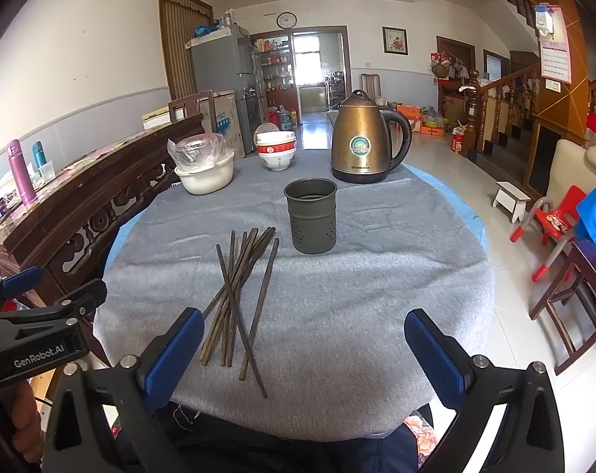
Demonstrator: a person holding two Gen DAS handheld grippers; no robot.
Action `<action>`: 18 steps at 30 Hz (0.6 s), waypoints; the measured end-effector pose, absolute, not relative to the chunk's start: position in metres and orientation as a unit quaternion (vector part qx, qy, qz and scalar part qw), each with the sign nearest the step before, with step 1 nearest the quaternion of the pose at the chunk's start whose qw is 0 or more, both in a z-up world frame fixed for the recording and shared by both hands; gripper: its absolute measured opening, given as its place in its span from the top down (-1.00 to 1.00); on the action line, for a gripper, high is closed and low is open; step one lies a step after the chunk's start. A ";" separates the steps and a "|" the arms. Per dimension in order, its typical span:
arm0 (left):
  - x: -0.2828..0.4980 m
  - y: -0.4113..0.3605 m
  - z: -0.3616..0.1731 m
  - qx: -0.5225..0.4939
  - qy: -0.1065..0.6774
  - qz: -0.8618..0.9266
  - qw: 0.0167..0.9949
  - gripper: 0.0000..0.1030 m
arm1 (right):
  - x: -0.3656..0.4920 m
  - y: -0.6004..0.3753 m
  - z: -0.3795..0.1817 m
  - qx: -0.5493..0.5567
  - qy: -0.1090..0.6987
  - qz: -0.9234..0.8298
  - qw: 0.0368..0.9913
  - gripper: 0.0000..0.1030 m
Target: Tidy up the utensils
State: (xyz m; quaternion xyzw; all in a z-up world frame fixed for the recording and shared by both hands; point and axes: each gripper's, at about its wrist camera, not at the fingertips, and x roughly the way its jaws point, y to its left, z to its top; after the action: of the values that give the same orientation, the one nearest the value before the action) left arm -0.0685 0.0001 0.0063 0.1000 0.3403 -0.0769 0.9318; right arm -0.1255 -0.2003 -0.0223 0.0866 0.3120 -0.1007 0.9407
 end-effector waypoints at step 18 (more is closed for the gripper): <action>-0.054 -0.004 -0.005 0.105 0.358 -0.077 0.924 -1.00 | -0.114 -0.210 -0.035 0.099 0.329 -0.109 0.933 -1.00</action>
State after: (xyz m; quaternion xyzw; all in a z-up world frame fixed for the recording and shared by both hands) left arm -0.0538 -0.0044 -0.0055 0.1047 0.3583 -0.0772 0.9245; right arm -0.1143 -0.2103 -0.0346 0.0987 0.3290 -0.1087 0.9328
